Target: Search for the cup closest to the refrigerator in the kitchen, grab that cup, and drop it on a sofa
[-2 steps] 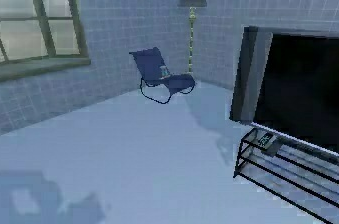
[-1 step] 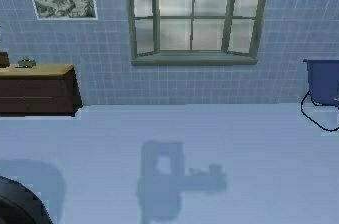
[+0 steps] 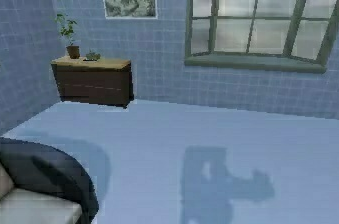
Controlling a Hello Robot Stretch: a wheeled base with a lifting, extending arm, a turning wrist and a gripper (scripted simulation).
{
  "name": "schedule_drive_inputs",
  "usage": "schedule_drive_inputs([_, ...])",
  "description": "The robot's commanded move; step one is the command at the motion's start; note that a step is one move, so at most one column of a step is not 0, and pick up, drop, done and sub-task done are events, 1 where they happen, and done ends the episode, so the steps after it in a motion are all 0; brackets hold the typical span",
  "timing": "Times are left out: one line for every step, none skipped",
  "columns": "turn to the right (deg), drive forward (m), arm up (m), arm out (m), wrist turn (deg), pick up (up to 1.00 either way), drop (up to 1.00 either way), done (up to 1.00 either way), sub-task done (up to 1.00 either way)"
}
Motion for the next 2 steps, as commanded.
schedule_drive_inputs([45.0, 0.00, 0.00, 0.00, 0.0, 0.00, 0.00, 0.00, 0.00])
schedule_drive_inputs([45.0, 0.00, 0.00, 0.00, 0.0, 0.00, 0.00, 0.00, 0.00])
